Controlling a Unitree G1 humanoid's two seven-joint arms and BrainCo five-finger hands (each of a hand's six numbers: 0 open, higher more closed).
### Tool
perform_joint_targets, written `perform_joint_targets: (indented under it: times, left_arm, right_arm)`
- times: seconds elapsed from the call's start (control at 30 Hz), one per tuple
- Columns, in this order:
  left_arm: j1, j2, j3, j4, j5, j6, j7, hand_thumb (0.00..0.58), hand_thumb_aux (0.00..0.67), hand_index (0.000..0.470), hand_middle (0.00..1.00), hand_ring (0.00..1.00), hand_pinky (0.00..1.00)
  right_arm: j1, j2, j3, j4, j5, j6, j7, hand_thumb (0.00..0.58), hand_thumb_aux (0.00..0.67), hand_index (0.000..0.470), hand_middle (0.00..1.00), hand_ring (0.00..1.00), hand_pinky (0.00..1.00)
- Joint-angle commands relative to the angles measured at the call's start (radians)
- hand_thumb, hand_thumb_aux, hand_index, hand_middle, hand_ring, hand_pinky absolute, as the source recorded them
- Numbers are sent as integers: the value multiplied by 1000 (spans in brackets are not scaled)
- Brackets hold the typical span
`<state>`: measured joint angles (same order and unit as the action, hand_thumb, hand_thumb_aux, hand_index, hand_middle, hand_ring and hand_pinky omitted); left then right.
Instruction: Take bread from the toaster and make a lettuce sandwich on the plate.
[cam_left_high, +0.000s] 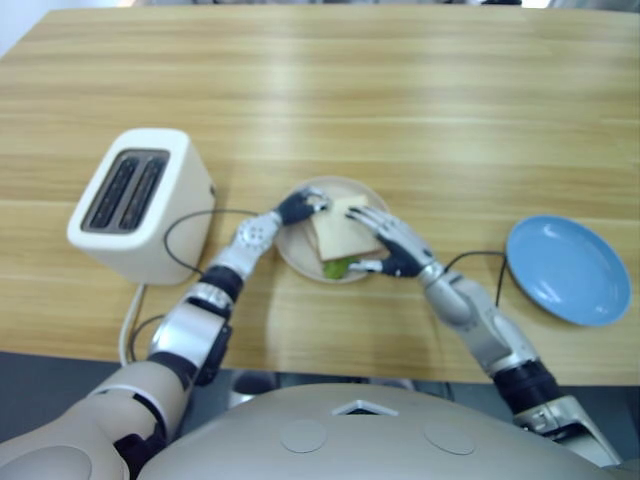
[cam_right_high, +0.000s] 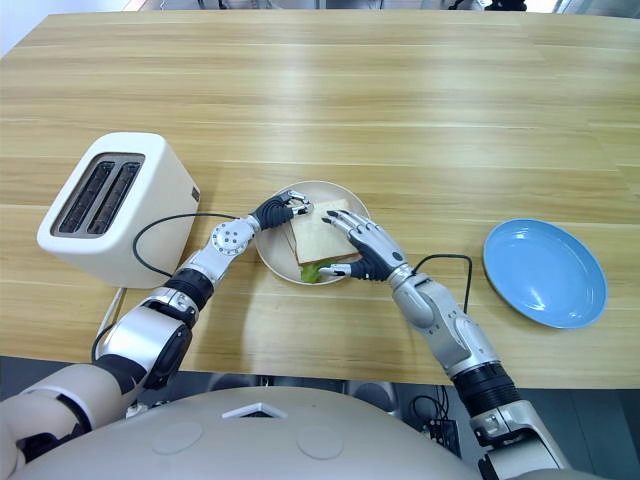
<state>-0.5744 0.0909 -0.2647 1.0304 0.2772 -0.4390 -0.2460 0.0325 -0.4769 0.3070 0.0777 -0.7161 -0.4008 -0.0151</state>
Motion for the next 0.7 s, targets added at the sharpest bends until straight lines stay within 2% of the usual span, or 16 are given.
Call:
perform_joint_targets:
  times: [0.03,0.33,0.47,0.7]
  left_arm:
    - [5,9,-20,45,29,20,6,580,670,460,1000,1000,1000]
    - [0,22,-17,65,26,21,21,580,670,460,1000,1000,1000]
    - [-3,22,-17,73,25,24,23,580,670,460,1000,1000,1000]
    - [-1,16,-20,81,34,23,23,580,670,460,1000,1000,1000]
  right_arm:
    - [-12,-12,29,-3,-58,12,3,0,0,0,0,0,0]
    - [-10,0,154,5,-193,9,18,0,0,0,0,0,0]
    - [-14,-4,249,59,-313,11,40,0,0,0,0,0,0]
    - [-56,-15,344,186,-466,42,42,0,0,0,0,0,0]
